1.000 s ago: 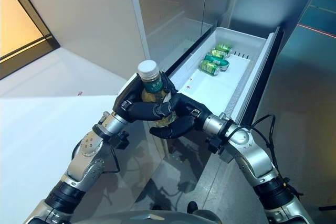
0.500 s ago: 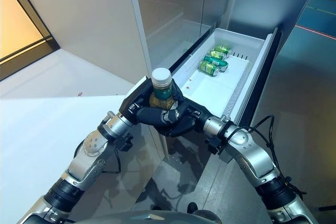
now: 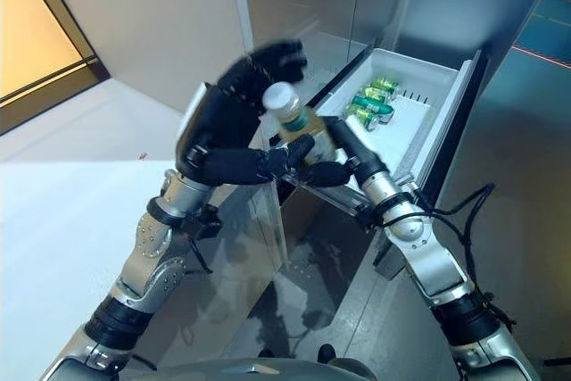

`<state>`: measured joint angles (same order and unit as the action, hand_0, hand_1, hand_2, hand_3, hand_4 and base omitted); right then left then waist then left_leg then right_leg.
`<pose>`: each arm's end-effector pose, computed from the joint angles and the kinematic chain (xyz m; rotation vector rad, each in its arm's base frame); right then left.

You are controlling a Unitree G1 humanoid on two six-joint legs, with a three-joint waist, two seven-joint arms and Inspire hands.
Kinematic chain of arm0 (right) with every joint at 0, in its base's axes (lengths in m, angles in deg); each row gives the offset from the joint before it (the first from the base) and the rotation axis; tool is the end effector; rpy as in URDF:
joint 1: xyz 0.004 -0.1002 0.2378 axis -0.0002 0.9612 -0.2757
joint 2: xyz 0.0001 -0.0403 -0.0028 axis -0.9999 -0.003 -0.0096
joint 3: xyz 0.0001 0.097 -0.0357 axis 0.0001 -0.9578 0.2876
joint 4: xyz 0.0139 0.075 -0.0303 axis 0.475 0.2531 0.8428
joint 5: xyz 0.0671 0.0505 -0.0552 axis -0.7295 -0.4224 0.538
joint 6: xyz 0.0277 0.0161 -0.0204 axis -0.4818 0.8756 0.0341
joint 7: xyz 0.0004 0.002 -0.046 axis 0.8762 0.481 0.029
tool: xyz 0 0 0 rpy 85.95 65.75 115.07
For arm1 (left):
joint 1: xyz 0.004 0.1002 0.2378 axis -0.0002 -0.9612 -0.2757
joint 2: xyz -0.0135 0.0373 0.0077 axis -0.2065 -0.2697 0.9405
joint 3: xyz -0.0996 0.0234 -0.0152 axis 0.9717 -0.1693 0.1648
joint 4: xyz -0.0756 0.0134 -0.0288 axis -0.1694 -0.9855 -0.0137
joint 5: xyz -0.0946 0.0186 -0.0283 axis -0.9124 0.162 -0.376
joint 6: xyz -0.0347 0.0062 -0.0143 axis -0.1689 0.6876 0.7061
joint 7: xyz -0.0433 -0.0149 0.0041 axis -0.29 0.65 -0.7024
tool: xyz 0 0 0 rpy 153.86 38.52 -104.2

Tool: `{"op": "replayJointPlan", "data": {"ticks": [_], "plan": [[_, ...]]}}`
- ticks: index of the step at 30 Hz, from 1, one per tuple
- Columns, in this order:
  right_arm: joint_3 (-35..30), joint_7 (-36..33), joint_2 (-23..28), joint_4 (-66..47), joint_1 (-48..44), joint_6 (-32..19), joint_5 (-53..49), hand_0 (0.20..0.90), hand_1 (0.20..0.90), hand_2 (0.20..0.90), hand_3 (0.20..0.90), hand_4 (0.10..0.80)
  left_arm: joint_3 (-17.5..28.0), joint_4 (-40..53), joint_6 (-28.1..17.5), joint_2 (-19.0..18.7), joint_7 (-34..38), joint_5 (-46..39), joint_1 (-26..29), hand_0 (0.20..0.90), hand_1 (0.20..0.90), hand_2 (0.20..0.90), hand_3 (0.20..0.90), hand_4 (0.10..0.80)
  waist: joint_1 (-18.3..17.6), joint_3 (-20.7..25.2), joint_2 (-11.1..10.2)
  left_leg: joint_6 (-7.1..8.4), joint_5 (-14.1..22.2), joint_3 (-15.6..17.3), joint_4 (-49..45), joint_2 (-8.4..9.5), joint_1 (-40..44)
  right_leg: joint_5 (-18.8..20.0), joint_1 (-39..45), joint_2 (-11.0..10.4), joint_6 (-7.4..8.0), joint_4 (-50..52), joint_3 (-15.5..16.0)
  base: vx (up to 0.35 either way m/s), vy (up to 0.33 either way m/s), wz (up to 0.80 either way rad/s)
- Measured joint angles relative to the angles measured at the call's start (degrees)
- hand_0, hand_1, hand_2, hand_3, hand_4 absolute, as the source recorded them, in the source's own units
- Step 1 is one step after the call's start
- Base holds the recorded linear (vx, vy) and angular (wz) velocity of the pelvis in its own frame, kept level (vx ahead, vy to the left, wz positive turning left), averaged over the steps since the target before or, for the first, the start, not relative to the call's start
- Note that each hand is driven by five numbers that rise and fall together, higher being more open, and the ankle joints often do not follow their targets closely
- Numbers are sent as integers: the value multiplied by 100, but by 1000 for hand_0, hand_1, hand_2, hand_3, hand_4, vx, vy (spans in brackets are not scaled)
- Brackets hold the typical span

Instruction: Put drinks into fridge and close the fridge

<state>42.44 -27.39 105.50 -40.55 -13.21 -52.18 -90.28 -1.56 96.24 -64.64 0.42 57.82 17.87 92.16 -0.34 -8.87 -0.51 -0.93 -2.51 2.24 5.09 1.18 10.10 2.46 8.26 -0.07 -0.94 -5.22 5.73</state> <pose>0.2393 -0.1869 0.1158 -0.5427 -0.2470 0.1604 0.2100 0.1357 0.1551 -0.1978 -0.8347 -0.6556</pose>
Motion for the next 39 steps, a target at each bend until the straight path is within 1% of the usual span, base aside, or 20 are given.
{"op": "replayJointPlan", "data": {"ticks": [2, 4, 8, 10, 12, 15, 16, 19, 22, 24, 26, 28, 29, 31, 33, 36, 39], "plan": [[-70, -305, 152, 391, -138, 18, 45, 300, 300, 300, 200, 100, 24, 42, 70, -7, 9, 6, 183, 900, 900, 900, 900, 800, 19, 0, 0, 0, -1, -43, 0, -1, -21, 1, 5, 0, -1, 0, 49, 19, -3, 10], [-80, -547, 201, 859, -365, 19, 35, 300, 300, 300, 200, 100, 26, 33, 413, -28, 16, 9, 292, 900, 900, 900, 900, 800, 6, 1, 5, 1, -4, -85, -1, -2, -32, 1, 6, 0, -2, 0, 93, 22, -4, 10], [-78, -840, 254, 1572, -760, 25, -25, 300, 300, 300, 200, 100, 19, -240, 963, -137, -4, -80, 295, 900, 900, 900, 900, 800, 43, 3, 14, 4, -6, -143, -1, -7, -54, -1, 12, 0, -3, 0, 147, 27, 3, 8], [-78, -991, 292, 1940, -1006, 27, -34, 300, 300, 300, 200, 100, 16, -446, 1207, -146, -19, -273, 286, 900, 900, 900, 900, 800, 62, 1, 17, -1, -19, -195, -2, 3, -69, -1, 15, -11, -3, 0, 194, 20, 10, 14], [-70, -1070, 371, 2417, -1308, 18, -45, 300, 300, 300, 200, 100, 10, -665, 1467, -124, -127, -641, 293, 900, 900, 900, 900, 800, 85, 0, 19, -3, -35, -273, -1, 13, -81, -2, 38, -26, -2, -1, 295, 56, 10, 20], [-70, -1118, 581, 3071, -1638, 20, -139, 300, 300, 300, 200, 100, -3, -861, 1839, -119, -281, -1093, 277, 900, 900, 900, 900, 800, 229, -5, 28, 0, -46, -331, 0, 19, -84, -5, 63, -32, -2, -4, 352, 37, 11, 16], [-70, -1134, 734, 3338, -1742, 24, -314, 300, 300, 300, 200, 100, -30, -928, 2053, -116, -358, -1385, 261, 900, 900, 900, 900, 800, 286, -20, 49, 0, -62, -397, 2, 27, -86, -10, 102, -42, 5, -3, 438, 25, 11, 29], [-70, -1125, 872, 4311, -2261, 46, -946, 300, 300, 300, 200, 100, -178, -967, 2592, -112, -670, -2224, 40, 900, 900, 900, 900, 800, 413, -58, 125, -5, -89, -506, 16, 60, -123, -24, 127, -75, 20, -3, 538, 31, 6, 24], [-69, -1116, 926, 5121, -2574, 76, -1371, 300, 300, 300, 200, 100, -521, -1162, 3142, -92, -916, -2799, -114, 900, 900, 900, 900, 800, 482, -63, 167, -34, -140, -647, 16, 104, -171, -31, 127, -120, 31, -4, 687, 37, 9, 27], [11, -1071, 928, 5521, -2766, 313, -1482, 300, 300, 300, 200, 100, -699, -1362, 3452, -113, -1036, -2978, -274, 900, 900, 900, 900, 800, 537, -62, 169, -40, -157, -702, 20, 115, -199, -33, 130, -131, 35, -4, 756, 30, 15, 15], [56, -999, 929, 5833, -2859, 466, -1490, 300, 300, 300, 200, 100, -858, -1526, 3661, -175, -1154, -2957, -403, 900, 900, 900, 900, 800, 612, -61, 172, -34, -167, -734, 22, 117, -212, -35, 131, -133, 37, -4, 780, 24, 16, 9], [162, -775, 933, 6180, -2992, 572, -1475, 300, 300, 300, 200, 100, -1064, -1572, 3680, -285, -1446, -2885, -398, 900, 900, 900, 900, 800, 651, -47, 209, -26, -173, -782, 28, 124, -237, -41, 132, -138, 44, -4, 835, 24, 19, 13], [184, -659, 934, 6378, -3056, 609, -1451, 300, 300, 300, 200, 100, -1155, -1698, 3683, -305, -1634, -2823, -413, 900, 900, 900, 900, 800, 648, -45, 230, -16, -181, -821, 28, 127, -254, -42, 132, -141, 46, -4, 900, 17, 10, 17], [214, -530, 936, 6579, -3083, 686, -1318, 300, 300, 300, 200, 100, -1300, -2061, 3686, -345, -1865, -2651, -511, 900, 900, 900, 900, 800, 652, -53, 243, -3, -188, -866, 28, 129, -279, -46, 126, -141, 41, -4, 920, 6, 1, 14], [270, -357, 940, 6801, -3110, 754, -1217, 300, 300, 300, 200, 100, -1488, -2522, 3668, -451, -2076, -2234, -673, 900, 900, 900, 900, 800, 656, -55, 247, -14, -205, -883, 27, 129, -296, -52, 114, -140, 40, -4, 933, 3, -4, 6], [271, -172, 940, 7103, -3129, 850, -1073, 300, 300, 300, 200, 100, -1835, -2961, 3667, -697, -2233, -1737, -856, 900, 900, 900, 900, 800, 652, -57, 246, -19, -208, -911, 28, 136, -331, -58, 91, -144, 41, -4, 953, 3, -7, 5], [284, 154, 957, 7336, -3132, 979, -820, 300, 300, 300, 200, 100, -2127, -3481, 3608, -743, -2291, -1200, -914, 900, 900, 900, 900, 800, 654, -58, 246, -36, -252, -951, 26, 155, -443, -57, -4, -159, 42, -4, 991, -2, -19, 8]]}}
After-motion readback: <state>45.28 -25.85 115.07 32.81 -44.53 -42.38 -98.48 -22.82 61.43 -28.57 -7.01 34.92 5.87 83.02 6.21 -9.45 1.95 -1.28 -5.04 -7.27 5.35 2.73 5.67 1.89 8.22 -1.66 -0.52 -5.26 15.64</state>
